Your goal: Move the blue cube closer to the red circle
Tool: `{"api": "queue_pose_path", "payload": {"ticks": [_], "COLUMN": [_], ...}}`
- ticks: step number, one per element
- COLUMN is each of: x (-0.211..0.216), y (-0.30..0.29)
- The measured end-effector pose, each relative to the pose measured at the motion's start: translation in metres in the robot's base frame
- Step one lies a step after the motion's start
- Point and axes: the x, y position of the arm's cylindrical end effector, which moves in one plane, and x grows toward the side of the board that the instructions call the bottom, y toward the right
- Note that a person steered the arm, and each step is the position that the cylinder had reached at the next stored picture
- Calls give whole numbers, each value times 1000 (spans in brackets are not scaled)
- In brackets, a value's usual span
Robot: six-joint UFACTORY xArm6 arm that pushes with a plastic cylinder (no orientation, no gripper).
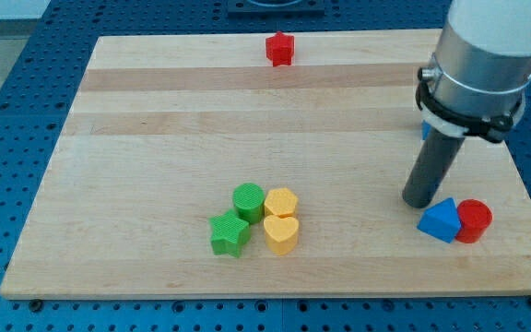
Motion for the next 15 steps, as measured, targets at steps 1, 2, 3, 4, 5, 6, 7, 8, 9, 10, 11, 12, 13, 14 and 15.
{"api": "queue_pose_path", "payload": {"ticks": [1,2,3,4,5,6,7,8,9,10,11,12,13,14,15], "x": [-32,-65,-95,-121,-133,-135,-136,-136,-136,-132,-122,-109,-97,-84,-73], "y": [-9,-20,-26,-17,11,46,57,62,68,70,70,71,71,73,75]}}
